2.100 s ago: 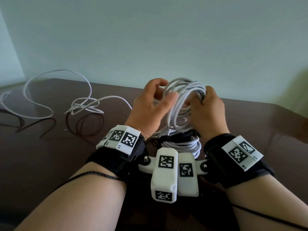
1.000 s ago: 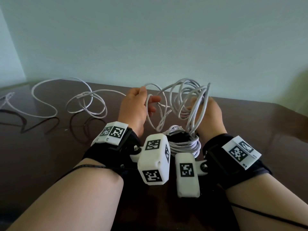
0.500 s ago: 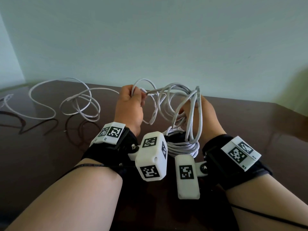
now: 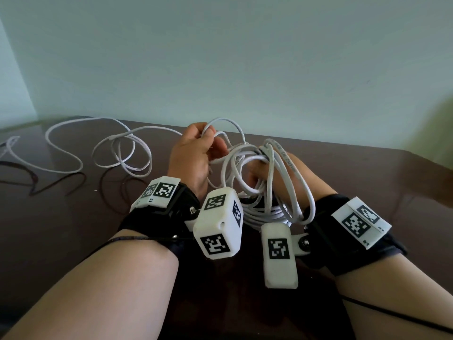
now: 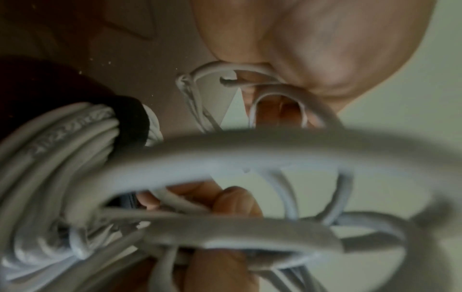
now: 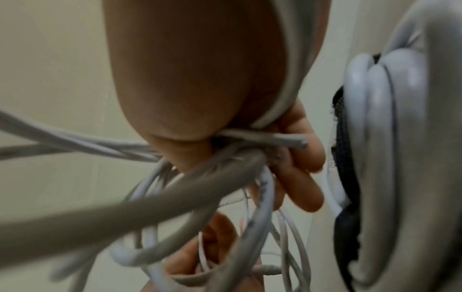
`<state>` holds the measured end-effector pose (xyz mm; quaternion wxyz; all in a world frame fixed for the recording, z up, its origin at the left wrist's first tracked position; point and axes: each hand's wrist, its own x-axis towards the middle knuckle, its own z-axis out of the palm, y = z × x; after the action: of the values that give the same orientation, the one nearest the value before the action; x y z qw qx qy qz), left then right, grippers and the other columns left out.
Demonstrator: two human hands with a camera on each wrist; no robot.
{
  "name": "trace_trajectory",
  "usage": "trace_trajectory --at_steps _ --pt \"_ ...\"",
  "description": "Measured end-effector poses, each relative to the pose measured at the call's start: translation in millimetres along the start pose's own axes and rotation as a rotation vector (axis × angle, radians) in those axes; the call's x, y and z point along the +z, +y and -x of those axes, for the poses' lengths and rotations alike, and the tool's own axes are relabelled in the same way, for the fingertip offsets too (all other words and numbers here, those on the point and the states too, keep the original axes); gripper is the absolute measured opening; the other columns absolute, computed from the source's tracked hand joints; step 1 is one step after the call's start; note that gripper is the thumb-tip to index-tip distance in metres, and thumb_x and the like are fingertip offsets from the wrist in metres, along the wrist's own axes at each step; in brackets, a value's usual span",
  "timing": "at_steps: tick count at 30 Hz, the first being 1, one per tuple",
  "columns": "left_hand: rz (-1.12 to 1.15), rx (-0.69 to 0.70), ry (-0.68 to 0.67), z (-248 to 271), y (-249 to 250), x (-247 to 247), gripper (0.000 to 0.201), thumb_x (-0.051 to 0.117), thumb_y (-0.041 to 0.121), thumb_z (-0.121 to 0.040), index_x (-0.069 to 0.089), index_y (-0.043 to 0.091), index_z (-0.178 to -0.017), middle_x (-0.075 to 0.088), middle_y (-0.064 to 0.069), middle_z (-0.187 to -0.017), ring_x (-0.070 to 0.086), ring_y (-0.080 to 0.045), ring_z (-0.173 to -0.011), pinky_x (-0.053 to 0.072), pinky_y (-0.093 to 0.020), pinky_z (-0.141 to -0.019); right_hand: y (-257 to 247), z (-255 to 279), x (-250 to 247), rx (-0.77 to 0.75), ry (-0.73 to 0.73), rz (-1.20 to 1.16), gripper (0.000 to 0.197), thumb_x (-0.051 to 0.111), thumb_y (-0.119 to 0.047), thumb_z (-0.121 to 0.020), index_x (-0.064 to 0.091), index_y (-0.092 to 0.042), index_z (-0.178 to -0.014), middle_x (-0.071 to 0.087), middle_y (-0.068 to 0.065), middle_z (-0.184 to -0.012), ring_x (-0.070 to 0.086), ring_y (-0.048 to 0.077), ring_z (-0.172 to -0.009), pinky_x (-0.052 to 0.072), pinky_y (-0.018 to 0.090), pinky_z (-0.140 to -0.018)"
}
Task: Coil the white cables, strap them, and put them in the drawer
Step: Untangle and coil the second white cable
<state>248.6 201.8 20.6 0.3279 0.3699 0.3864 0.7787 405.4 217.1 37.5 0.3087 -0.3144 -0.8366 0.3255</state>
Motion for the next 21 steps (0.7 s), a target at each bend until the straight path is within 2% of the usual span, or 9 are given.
trace_trajectory --at_steps 3,6,8,9,11,13,15,17,21 --pt "0.002 0.037 -0.074 1 -4 -2 0.023 0.045 0.004 -0.096 0.056 0.012 -0.077 0.052 0.0 -0.055 0.043 -0.014 -0.046 0.036 -0.029 -0.052 -3 0 -1 0.015 0.02 0.089 0.029 0.048 -0.011 -0.096 0.053 -0.026 -0.072 0.056 -0.008 -0.066 0.054 0.005 -0.059 0.046 0.016 -0.06" --pt "-0.022 0.011 -0.179 2 -8 0 0.02 0.053 0.011 -0.09 0.061 0.017 -0.072 0.057 -0.004 -0.065 0.048 -0.017 -0.053 0.042 -0.029 -0.058 1 -10 3 0.027 0.113 0.236 0.017 0.048 -0.016 -0.093 0.058 -0.01 -0.082 0.061 0.004 -0.076 0.058 0.023 -0.072 0.05 0.036 -0.071" --pt "0.022 -0.018 -0.289 9 -5 5 0.02 0.061 0.033 -0.085 0.065 0.016 -0.075 0.06 -0.009 -0.072 0.054 -0.024 -0.064 0.046 -0.037 -0.068 3 -17 7 0.054 0.193 0.329 0.015 0.048 -0.021 -0.092 0.055 -0.01 -0.083 0.06 0.003 -0.076 0.056 0.023 -0.071 0.045 0.035 -0.065" --pt "0.081 -0.03 -0.34 12 -4 7 0.033 0.063 0.047 -0.083 0.068 0.014 -0.077 0.064 -0.011 -0.075 0.06 -0.027 -0.07 0.049 -0.039 -0.072 2 -20 8 0.068 0.239 0.364 0.016 0.047 -0.023 -0.092 0.05 -0.013 -0.079 0.056 0.0 -0.074 0.052 0.02 -0.067 0.04 0.033 -0.063" --pt "0.148 -0.023 -0.436 15 -1 9 0.05 0.065 0.063 -0.067 0.073 0.015 -0.078 0.071 -0.005 -0.075 0.068 -0.02 -0.072 0.055 -0.034 -0.071 0 -22 9 0.094 0.32 0.414 0.02 0.045 -0.023 -0.093 0.04 -0.015 -0.076 0.047 -0.003 -0.069 0.042 0.015 -0.06 0.032 0.032 -0.061" --pt "0.045 0.006 -0.492 16 1 7 0.072 0.08 0.066 -0.043 0.065 0.016 -0.092 0.069 0.001 -0.077 0.066 -0.013 -0.07 0.054 -0.031 -0.069 -2 -22 9 0.11 0.368 0.46 0.014 0.043 -0.021 -0.093 0.039 -0.013 -0.083 0.04 -0.004 -0.067 0.039 0.018 -0.06 0.03 0.032 -0.06" --pt "0.012 -0.015 -0.5 15 -2 4 0.08 0.092 0.042 -0.038 0.054 0.011 -0.102 0.065 0.001 -0.076 0.063 -0.01 -0.067 0.053 -0.026 -0.065 -2 -22 10 0.128 0.387 0.49 0.01 0.042 -0.019 -0.093 0.039 -0.01 -0.089 0.038 -0.004 -0.067 0.042 0.024 -0.066 0.029 0.032 -0.056" --pt "0.072 -0.061 -0.485 17 -2 7 0.062 0.078 0.011 -0.05 0.051 0.007 -0.105 0.064 -0.003 -0.076 0.063 -0.014 -0.067 0.055 -0.027 -0.063 -1 -22 11 0.136 0.387 0.481 0.01 0.043 -0.018 -0.094 0.038 -0.01 -0.09 0.038 -0.004 -0.067 0.043 0.026 -0.07 0.027 0.032 -0.053" --pt "-0.014 -0.047 -0.377 15 -2 8 0.037 0.054 0.002 -0.059 0.055 0.011 -0.095 0.06 -0.004 -0.064 0.057 -0.017 -0.059 0.049 -0.032 -0.06 1 -20 11 0.108 0.401 0.426 0.022 0.052 -0.024 -0.09 0.034 -0.012 -0.096 0.046 0.002 -0.086 0.043 0.025 -0.078 0.03 0.03 -0.065"
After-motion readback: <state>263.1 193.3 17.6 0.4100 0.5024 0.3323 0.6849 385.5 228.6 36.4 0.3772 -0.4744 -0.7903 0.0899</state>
